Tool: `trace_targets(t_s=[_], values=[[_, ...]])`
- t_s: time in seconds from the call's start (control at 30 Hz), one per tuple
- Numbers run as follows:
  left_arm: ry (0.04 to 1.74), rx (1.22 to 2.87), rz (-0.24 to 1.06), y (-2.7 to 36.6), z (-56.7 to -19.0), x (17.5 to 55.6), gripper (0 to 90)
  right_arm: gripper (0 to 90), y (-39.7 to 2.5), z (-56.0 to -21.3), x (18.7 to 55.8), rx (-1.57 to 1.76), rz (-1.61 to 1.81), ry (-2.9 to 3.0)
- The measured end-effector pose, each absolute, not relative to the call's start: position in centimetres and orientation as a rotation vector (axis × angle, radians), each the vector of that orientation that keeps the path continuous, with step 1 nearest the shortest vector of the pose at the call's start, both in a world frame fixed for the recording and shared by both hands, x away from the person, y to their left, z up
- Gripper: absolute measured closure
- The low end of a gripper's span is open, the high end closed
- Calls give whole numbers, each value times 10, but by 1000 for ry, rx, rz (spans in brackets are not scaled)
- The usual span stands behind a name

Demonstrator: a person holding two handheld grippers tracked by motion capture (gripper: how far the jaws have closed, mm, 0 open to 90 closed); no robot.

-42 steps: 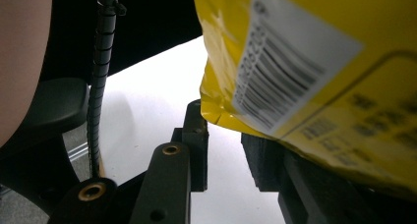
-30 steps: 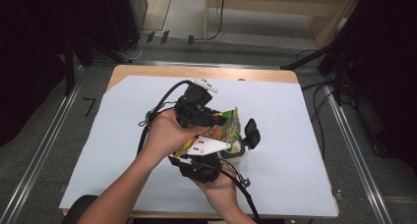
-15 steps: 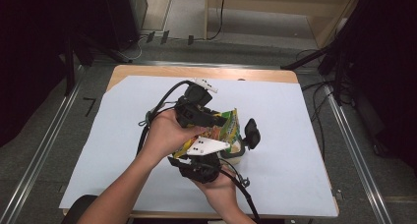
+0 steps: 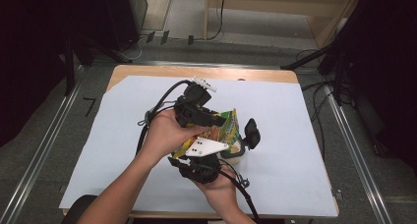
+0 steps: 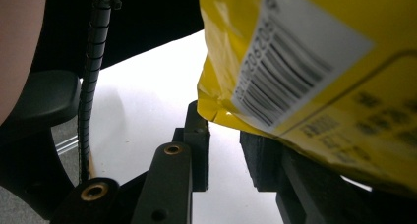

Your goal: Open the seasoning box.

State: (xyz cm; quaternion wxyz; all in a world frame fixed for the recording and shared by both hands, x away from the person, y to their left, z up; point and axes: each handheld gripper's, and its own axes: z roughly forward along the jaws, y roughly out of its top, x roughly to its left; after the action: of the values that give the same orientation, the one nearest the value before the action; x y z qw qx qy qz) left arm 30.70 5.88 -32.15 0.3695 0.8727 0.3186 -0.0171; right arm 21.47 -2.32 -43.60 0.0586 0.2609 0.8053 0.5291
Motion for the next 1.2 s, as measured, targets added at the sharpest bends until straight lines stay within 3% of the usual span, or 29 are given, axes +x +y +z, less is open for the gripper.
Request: trace_targets(t_s=[1.2], values=[[835,2242,-80,54,-324,316,759,728,-25,-437,216,838,1611,2395]])
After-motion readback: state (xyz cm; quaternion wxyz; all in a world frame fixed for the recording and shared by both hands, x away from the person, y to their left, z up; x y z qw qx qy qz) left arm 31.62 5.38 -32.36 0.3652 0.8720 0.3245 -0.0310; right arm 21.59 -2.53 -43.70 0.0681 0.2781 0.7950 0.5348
